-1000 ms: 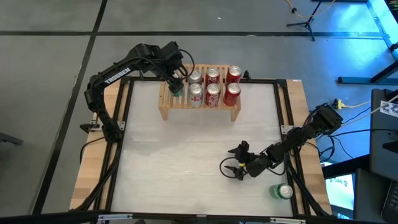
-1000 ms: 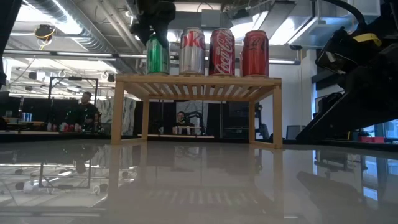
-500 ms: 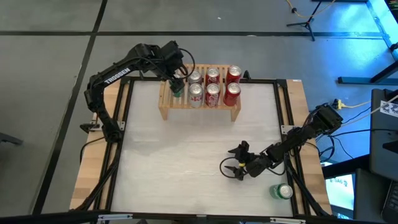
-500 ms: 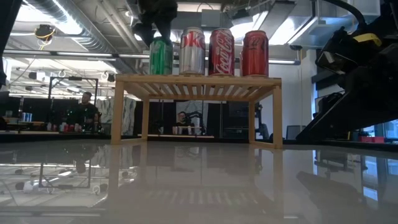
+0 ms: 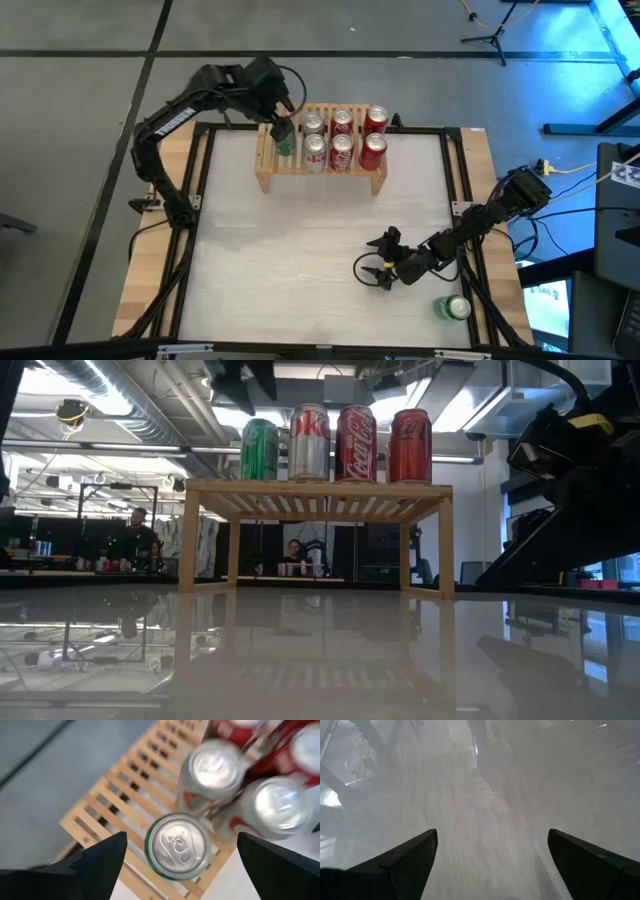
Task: Place canned beverage on shelf
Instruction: Put the green soda can on the shelf
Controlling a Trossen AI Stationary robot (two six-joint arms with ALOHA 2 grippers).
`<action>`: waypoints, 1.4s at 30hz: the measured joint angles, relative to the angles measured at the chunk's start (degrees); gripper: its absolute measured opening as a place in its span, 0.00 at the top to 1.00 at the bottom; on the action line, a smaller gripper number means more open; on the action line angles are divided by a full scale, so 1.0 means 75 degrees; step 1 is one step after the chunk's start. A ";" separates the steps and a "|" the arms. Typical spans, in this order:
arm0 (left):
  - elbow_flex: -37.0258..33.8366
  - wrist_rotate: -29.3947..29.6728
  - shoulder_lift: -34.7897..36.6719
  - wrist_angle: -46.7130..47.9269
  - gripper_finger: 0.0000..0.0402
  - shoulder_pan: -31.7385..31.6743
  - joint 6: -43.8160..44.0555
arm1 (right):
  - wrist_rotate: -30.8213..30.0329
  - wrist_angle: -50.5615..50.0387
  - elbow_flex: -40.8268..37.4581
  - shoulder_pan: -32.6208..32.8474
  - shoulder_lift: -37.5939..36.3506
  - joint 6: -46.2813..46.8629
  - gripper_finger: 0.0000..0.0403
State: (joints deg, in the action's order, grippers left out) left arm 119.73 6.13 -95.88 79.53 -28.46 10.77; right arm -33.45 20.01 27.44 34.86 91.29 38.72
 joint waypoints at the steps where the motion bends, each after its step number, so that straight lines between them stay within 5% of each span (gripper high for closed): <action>1: 0.0145 0.0093 0.0080 0.0006 0.09 0.0056 -0.0002 | 0.0000 0.0000 0.0000 0.0000 0.0000 0.0000 0.07; 6: 0.0281 0.0788 0.0713 0.0063 0.09 0.0587 -0.0079 | 0.0070 0.0003 0.0000 0.0002 0.0000 0.0042 0.07; 11: -0.0605 0.2009 0.1642 -0.0072 0.09 0.1733 0.0357 | 0.0207 0.0009 0.0000 0.0002 0.0000 0.0044 0.07; 19: -0.3788 0.2777 0.3514 -0.1850 0.09 0.3880 0.0907 | -0.0043 -0.0016 0.0139 -0.0001 -0.0011 -0.0582 0.07; 25: -0.6570 0.3065 0.4680 -0.4436 0.09 0.5261 0.0960 | 0.0799 -0.0653 0.0665 0.0011 -0.0471 -0.0801 0.07; 29: -0.8080 0.2613 0.4802 -0.6201 0.09 0.6112 0.1249 | 0.1281 -0.2037 0.1225 0.0177 -0.1015 -0.0719 0.07; 34: -0.9771 0.2583 0.4423 -0.8732 0.09 0.7178 0.1832 | 0.0946 -0.4935 0.2399 0.0575 -0.1533 -0.0100 0.07; 42: -1.0458 0.2685 0.3456 -1.0956 0.09 0.7699 0.1547 | 0.1336 -0.9083 0.4696 0.1389 -0.1614 0.1790 0.07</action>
State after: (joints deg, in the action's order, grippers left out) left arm 41.30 26.26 -69.96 -2.64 29.29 22.37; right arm -23.43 -48.12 62.66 45.27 79.18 52.14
